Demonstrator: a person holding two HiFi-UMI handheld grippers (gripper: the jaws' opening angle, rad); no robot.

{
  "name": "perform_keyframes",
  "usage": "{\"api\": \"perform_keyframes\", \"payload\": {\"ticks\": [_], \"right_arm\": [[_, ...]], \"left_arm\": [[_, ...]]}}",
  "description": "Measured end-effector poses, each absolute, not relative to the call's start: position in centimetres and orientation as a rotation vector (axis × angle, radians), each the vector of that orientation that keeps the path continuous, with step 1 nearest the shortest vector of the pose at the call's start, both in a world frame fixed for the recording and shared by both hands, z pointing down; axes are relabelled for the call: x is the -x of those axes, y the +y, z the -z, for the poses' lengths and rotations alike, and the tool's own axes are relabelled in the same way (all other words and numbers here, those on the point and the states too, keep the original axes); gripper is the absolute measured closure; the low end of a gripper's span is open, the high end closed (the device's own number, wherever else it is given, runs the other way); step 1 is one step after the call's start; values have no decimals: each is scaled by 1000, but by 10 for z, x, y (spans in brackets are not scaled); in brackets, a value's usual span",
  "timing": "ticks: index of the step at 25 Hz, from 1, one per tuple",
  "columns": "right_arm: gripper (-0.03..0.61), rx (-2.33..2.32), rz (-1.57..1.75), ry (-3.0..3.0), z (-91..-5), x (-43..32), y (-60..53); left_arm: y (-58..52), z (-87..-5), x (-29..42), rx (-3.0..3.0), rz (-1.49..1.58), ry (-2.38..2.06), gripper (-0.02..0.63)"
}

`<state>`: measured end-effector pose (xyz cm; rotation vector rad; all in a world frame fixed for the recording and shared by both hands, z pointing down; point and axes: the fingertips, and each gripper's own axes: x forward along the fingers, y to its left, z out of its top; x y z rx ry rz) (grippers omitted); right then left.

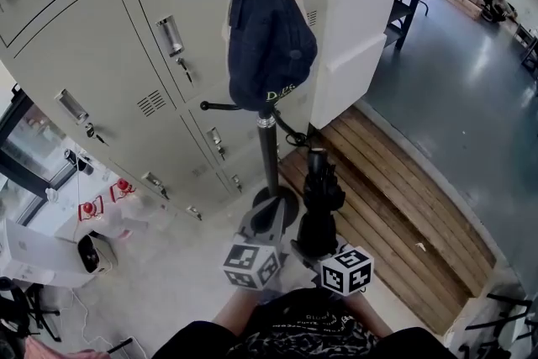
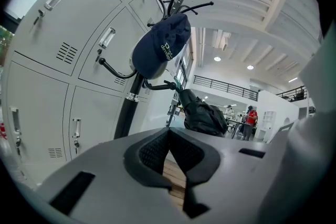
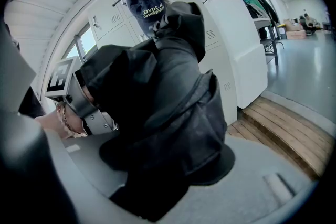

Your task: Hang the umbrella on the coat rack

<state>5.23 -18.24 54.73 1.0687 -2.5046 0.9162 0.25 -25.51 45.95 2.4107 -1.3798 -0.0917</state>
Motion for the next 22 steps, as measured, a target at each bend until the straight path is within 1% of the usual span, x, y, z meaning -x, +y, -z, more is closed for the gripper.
{"api": "perform_keyframes", "payload": {"ticks": [22], "right_arm": [[324, -1024, -935, -2470, -567, -38, -196]], "left_arm": [[-267, -467, 20, -2374, 64, -1432, 604]]}}
